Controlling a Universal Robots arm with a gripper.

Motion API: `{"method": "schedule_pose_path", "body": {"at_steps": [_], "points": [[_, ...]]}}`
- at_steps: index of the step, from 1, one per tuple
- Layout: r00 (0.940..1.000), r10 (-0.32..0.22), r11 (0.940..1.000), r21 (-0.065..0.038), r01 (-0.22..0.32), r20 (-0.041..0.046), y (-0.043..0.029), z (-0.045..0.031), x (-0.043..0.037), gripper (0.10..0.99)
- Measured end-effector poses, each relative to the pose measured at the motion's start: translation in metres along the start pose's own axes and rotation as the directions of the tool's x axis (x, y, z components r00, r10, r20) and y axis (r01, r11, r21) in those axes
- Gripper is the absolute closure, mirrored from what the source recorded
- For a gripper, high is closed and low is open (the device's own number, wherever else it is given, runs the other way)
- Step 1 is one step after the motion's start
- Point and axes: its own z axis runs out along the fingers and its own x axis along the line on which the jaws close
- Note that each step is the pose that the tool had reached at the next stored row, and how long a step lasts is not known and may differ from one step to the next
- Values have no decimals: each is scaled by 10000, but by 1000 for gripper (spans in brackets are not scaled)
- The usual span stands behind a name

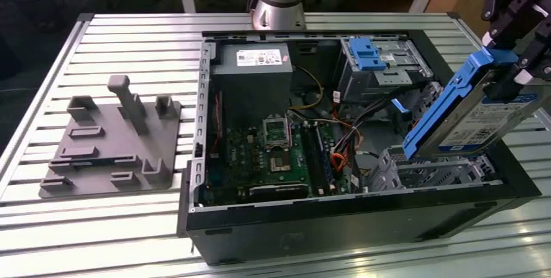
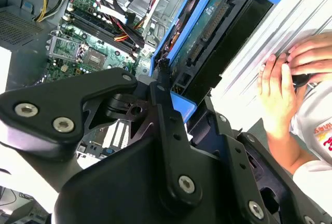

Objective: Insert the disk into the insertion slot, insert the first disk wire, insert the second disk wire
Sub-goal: 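Insert the disk into the insertion slot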

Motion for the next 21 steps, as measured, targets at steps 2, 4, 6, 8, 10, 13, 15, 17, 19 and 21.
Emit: {"method": "schedule_pose_path", "body": {"at_steps": [2, 4, 6, 8, 10, 13, 15, 17, 19, 21], "points": [[10000, 0, 10000, 0, 0, 0, 0, 0, 0, 722], [10000, -2, 10000, 0, 2, 14, 1, -1, 1, 722], [10000, -7, 10000, 7, 7, 63, 6, 1, 4, 722], [9999, -19, 10000, 18, 19, 134, 9, 0, 9, 722], [9997, -31, 10000, 32, 30, 227, 14, 0, 15, 722], [9993, -53, 10000, 57, 51, 382, 21, 1, 25, 722], [9988, -68, 10000, 73, 64, 482, 25, 1, 32, 722], [9983, -82, 9999, 91, 77, 581, 29, 2, 40, 722], [9977, -93, 9999, 105, 86, 667, 32, 1, 48, 722], [9977, -94, 9999, 106, 87, 673, 32, 2, 48, 722]]}}
